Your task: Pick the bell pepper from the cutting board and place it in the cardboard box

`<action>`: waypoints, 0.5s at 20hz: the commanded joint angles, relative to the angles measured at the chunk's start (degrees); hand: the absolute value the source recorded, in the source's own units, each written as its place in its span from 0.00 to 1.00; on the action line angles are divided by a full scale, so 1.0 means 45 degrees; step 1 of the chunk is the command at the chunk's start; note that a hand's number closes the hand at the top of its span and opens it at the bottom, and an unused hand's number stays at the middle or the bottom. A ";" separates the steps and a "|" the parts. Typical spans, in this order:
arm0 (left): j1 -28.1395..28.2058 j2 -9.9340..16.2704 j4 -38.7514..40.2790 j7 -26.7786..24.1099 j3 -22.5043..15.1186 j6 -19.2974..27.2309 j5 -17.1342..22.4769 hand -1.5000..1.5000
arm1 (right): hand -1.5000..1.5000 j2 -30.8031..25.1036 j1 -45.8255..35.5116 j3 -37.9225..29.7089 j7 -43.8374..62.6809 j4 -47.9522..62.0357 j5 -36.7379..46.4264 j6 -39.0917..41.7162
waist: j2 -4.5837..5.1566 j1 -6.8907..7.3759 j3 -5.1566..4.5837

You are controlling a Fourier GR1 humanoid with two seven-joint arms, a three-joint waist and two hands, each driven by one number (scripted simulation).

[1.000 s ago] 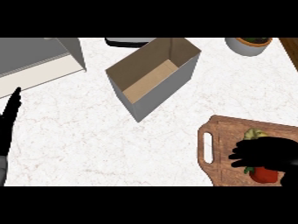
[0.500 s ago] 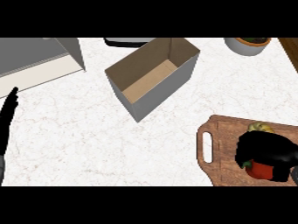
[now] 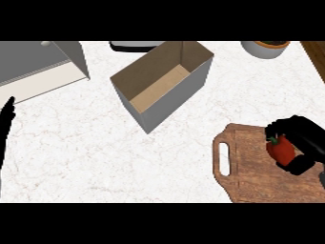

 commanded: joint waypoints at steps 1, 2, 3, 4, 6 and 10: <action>-0.0109 -0.0083 -0.0075 0.0153 -0.0107 0.0031 -0.0082 0.50 | 1.00 0.0688 -0.0676 -0.1779 0.4208 0.0282 0.0011 -0.0451 | -0.0010 -0.0001 -0.0005; 0.0027 0.0154 -0.0225 0.0079 0.0110 -0.0188 0.0122 0.50 | 1.00 0.1045 -0.0728 -0.1812 0.5011 -0.0385 0.0018 -0.0488 | -0.0079 0.0074 -0.0010; -0.0196 0.0098 0.0303 -0.0143 0.0112 -0.0227 0.0096 0.50 | 1.00 0.1321 -0.0972 -0.1691 0.5783 -0.0734 0.0314 -0.0498 | -0.0005 0.0049 -0.0016; 0.0153 0.0084 -0.0073 0.0000 0.0079 -0.0151 0.0032 0.50 | 1.00 0.1076 -0.1179 -0.2106 0.6168 -0.1625 -0.0085 -0.0070 | -0.0085 0.0056 -0.0011; 0.0287 -0.0222 -0.0229 0.0042 -0.0055 0.0055 -0.0085 0.50 | 1.00 0.1664 -0.1102 -0.2254 0.6343 -0.2466 0.0001 -0.1198 | -0.0032 0.0144 0.0016; -0.0206 -0.0027 -0.0154 0.0188 0.0058 -0.0354 -0.0013 0.50 | 1.00 0.1584 -0.1902 -0.1949 0.6750 -0.4680 -0.0088 -0.0037 | 0.0021 0.0260 0.0021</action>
